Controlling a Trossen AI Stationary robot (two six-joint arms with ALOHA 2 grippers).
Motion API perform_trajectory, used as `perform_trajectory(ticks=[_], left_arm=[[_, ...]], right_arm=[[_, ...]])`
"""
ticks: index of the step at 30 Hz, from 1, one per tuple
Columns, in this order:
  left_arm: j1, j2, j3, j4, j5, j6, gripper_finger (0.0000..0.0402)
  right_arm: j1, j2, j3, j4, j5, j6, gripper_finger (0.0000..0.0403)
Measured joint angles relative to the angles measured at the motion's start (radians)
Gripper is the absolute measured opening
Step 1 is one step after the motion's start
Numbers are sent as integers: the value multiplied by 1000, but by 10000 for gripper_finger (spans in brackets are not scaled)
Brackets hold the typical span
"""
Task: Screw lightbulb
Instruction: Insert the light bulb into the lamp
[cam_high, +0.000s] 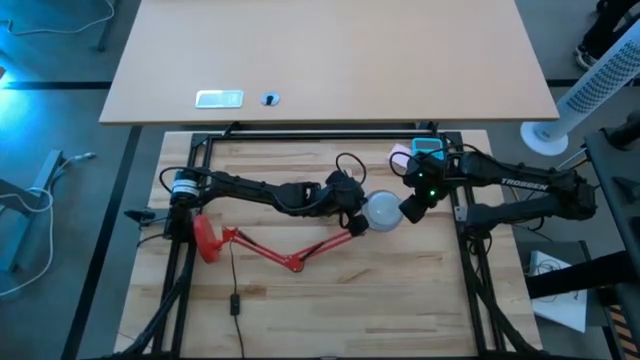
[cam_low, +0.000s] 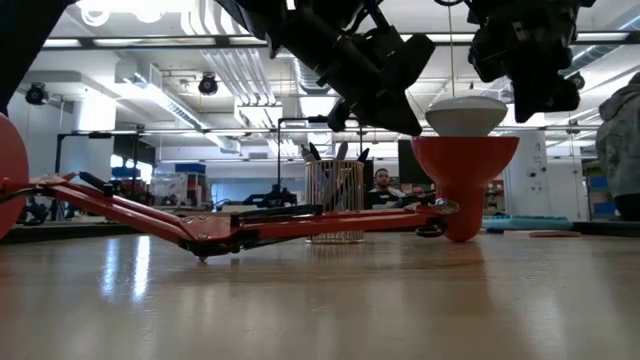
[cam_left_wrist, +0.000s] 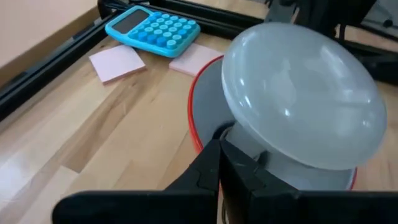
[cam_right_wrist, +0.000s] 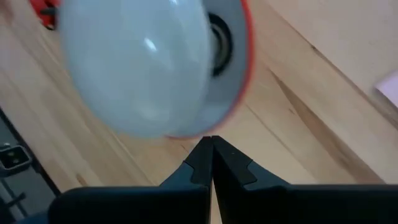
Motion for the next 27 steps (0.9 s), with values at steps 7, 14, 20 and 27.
perform_trajectory(ticks=[7,14,20,27], left_arm=[[-13,-75,0,-154,-16,1,0],[-109,-85,1,-162,8,-42,0],[-149,-26,0,-76,10,-124,0],[-137,-13,1,-1,5,-115,0]], right_arm=[[-1,-58,0,16,36,-13,0],[-4,-34,-8,110,164,-70,0],[-8,25,-8,142,168,-81,0],[-8,23,-9,149,165,-67,0]])
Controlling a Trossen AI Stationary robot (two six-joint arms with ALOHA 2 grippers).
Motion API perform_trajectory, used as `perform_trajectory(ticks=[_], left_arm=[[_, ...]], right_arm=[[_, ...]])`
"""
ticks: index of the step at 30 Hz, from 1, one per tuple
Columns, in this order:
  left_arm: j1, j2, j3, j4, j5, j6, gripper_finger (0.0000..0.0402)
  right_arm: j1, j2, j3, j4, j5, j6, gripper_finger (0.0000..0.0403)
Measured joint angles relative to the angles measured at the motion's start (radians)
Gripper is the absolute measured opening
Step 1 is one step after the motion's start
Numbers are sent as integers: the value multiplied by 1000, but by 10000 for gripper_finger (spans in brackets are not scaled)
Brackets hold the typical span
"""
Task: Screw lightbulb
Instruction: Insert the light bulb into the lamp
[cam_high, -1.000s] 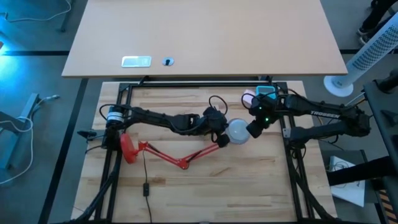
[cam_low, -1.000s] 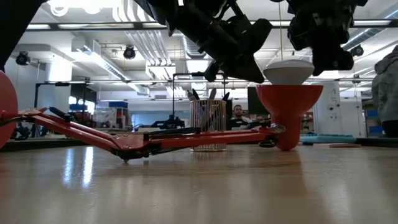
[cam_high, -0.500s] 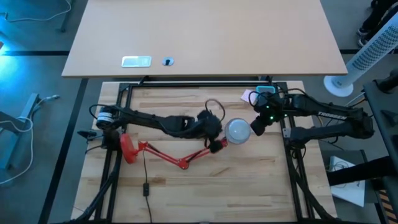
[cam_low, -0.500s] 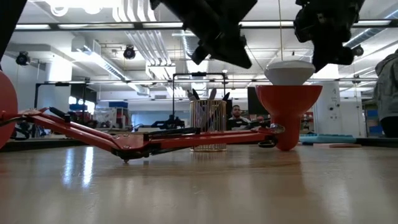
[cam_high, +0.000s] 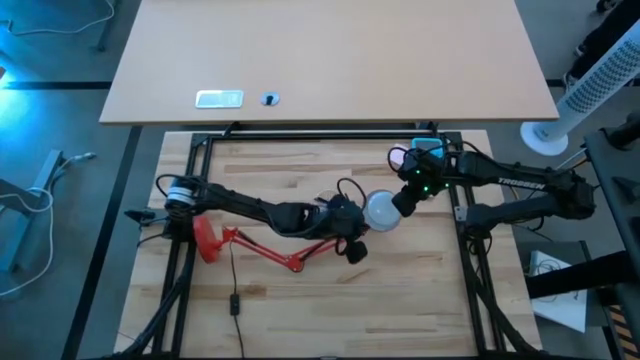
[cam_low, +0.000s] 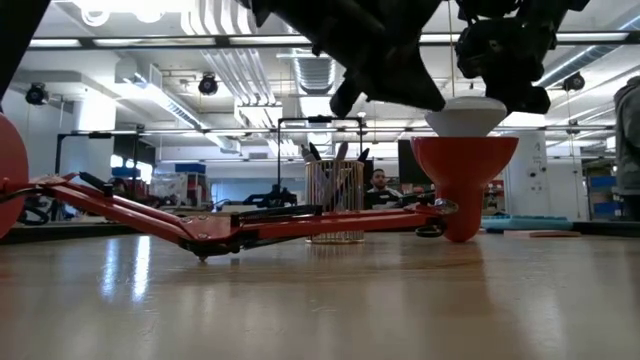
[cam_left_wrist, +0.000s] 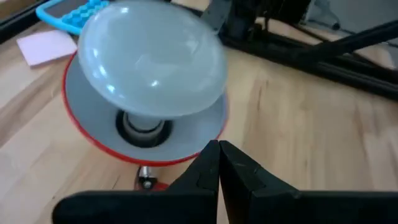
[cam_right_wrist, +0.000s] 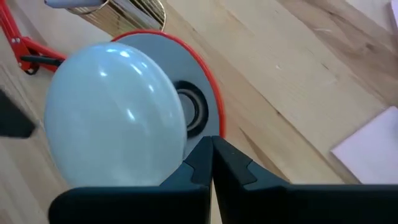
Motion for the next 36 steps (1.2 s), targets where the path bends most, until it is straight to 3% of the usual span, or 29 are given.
perform_trajectory(ticks=[14,20,27,36], left_arm=[[122,4,-1,39,-5,47,0],[146,-5,-1,-65,-5,94,0],[108,-32,-1,-158,-1,78,0],[22,31,-1,49,27,5,0]], right_arm=[[4,-22,-2,-83,-131,55,0],[16,-58,-2,-84,-196,66,0],[15,-100,-2,-121,-141,79,0],[11,-42,-2,-62,1,57,0]])
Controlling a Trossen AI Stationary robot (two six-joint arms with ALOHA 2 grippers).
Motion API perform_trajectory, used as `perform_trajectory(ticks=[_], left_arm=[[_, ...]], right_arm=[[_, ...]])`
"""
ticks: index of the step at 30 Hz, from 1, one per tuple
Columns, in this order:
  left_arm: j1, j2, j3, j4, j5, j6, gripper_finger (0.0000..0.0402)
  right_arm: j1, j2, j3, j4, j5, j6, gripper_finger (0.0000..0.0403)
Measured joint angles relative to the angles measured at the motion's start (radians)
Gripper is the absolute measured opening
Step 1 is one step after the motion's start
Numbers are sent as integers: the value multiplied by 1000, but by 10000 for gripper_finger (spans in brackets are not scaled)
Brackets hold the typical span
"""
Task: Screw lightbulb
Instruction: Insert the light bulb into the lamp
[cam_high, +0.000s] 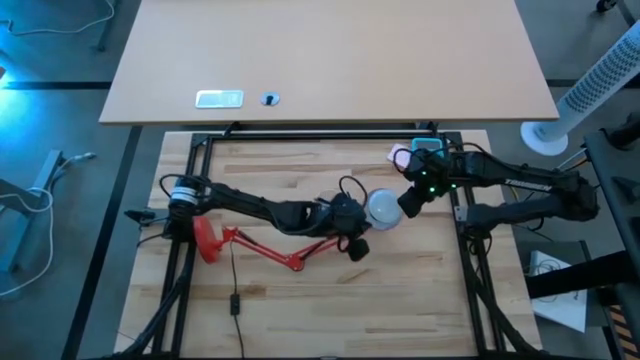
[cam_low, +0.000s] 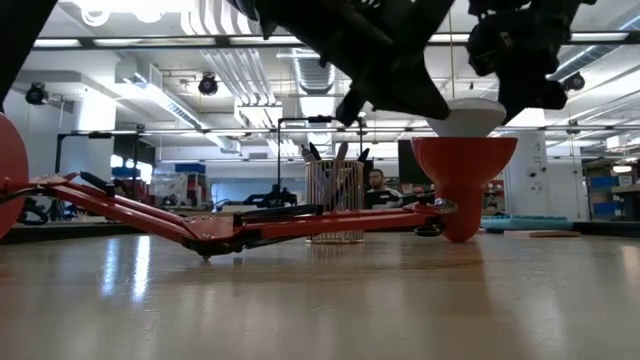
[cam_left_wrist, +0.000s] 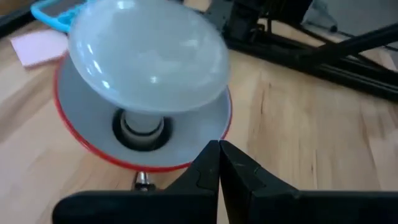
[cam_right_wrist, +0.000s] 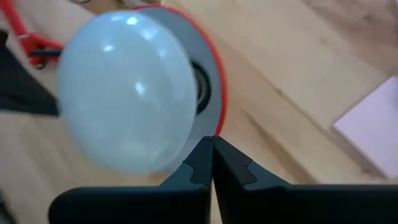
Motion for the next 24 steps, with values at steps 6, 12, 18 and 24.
perform_trajectory(ticks=[6,12,18,24], left_arm=[[13,39,7,69,-1,-21,0],[49,44,31,49,-1,-18,0],[97,41,33,-26,-1,7,0],[100,2,34,-151,6,43,0]], right_arm=[[0,58,0,25,31,-26,0],[2,46,0,17,-18,-15,0],[39,27,0,23,-65,-6,0],[58,0,0,-15,-95,-19,0]])
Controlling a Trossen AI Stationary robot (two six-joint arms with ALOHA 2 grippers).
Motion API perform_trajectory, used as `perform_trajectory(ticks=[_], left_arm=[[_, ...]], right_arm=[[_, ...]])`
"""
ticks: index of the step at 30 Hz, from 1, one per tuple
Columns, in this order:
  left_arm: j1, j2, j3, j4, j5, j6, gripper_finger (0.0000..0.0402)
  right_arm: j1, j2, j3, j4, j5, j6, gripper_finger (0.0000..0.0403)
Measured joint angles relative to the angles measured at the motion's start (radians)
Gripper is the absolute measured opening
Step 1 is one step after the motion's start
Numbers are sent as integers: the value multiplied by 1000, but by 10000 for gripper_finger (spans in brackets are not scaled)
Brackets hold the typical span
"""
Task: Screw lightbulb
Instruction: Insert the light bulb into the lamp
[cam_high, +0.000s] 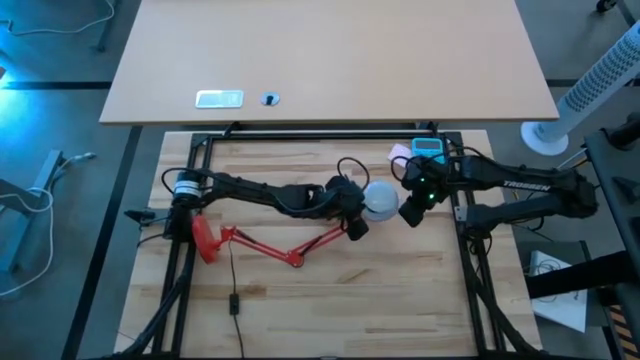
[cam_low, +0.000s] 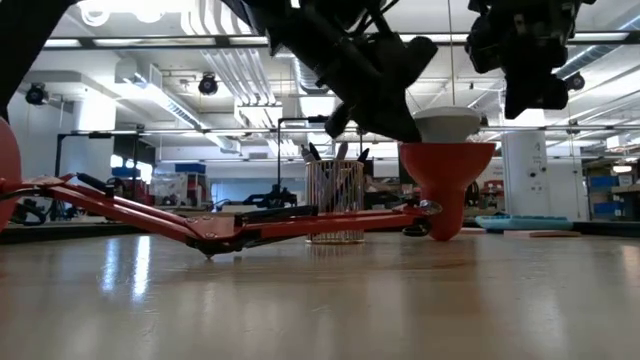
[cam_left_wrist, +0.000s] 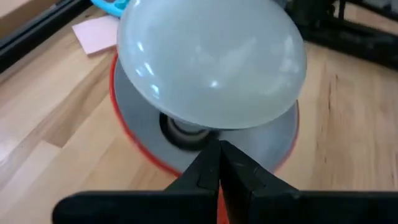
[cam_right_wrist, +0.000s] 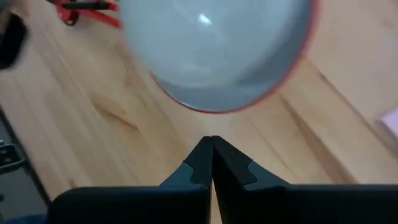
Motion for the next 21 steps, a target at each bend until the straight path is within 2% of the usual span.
perform_trajectory(ticks=[4,7,14,17,21], left_arm=[[-23,-36,-1,-53,6,2,0],[-44,-44,-1,-48,10,-2,0],[-45,-35,-3,21,8,-13,0],[-30,-27,-3,95,3,-3,0],[-1,-25,-4,92,1,8,0]], right_arm=[[-28,-22,0,8,132,-1,0],[-67,-14,0,79,169,-40,0],[-151,70,0,134,170,-112,0],[-155,78,0,135,153,-120,0],[-154,65,0,121,110,-114,0]])
